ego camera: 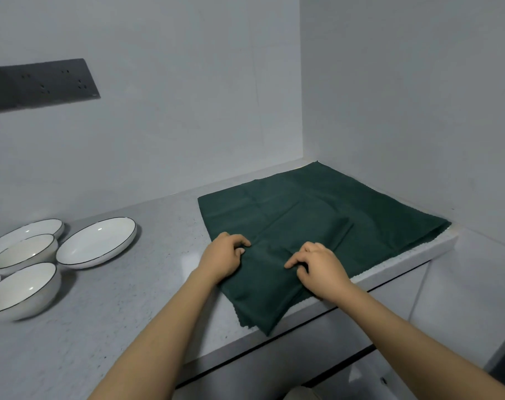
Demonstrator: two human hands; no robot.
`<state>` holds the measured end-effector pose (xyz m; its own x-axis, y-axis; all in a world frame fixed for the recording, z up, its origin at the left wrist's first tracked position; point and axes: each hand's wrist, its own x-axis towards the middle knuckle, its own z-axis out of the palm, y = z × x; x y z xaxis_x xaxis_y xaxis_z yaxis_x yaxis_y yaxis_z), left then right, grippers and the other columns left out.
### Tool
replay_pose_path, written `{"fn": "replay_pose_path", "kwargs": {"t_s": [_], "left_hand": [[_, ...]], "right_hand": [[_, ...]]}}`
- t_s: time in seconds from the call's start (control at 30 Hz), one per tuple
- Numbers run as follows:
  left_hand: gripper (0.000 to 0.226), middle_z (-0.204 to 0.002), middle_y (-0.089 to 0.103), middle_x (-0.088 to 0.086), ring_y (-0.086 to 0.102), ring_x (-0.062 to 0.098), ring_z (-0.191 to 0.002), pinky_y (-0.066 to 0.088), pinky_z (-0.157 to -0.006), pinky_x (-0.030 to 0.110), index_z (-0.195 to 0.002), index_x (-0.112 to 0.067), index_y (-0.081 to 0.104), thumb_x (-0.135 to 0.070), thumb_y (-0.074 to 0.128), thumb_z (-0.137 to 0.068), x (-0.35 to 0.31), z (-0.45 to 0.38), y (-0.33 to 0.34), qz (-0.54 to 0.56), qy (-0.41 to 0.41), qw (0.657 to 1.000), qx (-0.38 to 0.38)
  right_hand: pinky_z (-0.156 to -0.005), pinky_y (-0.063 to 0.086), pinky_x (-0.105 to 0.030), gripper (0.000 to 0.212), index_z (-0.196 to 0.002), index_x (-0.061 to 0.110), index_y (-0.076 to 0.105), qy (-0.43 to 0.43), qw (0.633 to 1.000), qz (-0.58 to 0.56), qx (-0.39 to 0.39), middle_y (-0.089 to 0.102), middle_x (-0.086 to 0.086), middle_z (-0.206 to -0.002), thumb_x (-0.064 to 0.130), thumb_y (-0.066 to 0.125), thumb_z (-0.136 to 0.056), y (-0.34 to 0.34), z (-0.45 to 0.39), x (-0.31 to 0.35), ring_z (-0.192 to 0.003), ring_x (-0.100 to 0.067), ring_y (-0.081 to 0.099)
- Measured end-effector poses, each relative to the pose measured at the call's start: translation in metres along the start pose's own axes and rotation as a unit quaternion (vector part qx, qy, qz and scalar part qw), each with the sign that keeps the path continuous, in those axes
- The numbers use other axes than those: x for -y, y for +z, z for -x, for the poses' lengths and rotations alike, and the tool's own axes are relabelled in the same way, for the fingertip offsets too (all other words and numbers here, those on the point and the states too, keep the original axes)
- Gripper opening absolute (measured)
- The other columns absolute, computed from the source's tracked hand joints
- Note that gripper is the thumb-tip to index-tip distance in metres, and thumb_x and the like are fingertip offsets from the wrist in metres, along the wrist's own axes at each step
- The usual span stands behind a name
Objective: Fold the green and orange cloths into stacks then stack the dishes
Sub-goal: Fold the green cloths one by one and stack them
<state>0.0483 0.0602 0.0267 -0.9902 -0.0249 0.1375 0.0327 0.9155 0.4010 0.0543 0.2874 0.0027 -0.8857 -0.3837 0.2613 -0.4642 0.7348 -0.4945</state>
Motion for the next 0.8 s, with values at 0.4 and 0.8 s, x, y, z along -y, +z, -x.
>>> {"fn": "replay_pose_path", "kwargs": {"t_s": [0.4, 0.8], "left_hand": [[0.03, -0.113, 0.052, 0.008, 0.057, 0.028, -0.094, 0.04, -0.076, 0.03, -0.122, -0.022, 0.051, -0.017, 0.038, -0.095, 0.067, 0.108, -0.038, -0.022, -0.154, 0.984, -0.084], [0.033, -0.116, 0.051, 0.008, 0.046, 0.026, -0.108, 0.034, -0.083, 0.032, -0.118, -0.014, 0.053, -0.029, 0.041, -0.091, 0.08, 0.157, -0.044, -0.165, -0.213, 0.955, -0.12]], "right_hand": [[-0.086, 0.025, -0.024, 0.039, -0.096, 0.031, 0.071, -0.075, 0.995, 0.058, 0.041, 0.058, 0.003, -0.105, 0.002, 0.045, -0.089, 0.056, -0.043, 0.091, -0.105, -0.02, 0.044], [-0.098, 0.026, -0.027, 0.032, -0.1, 0.022, 0.066, -0.122, 0.985, 0.113, 0.047, 0.055, 0.001, -0.112, 0.002, 0.047, -0.084, 0.085, -0.047, 0.148, -0.112, -0.021, 0.043]]}}
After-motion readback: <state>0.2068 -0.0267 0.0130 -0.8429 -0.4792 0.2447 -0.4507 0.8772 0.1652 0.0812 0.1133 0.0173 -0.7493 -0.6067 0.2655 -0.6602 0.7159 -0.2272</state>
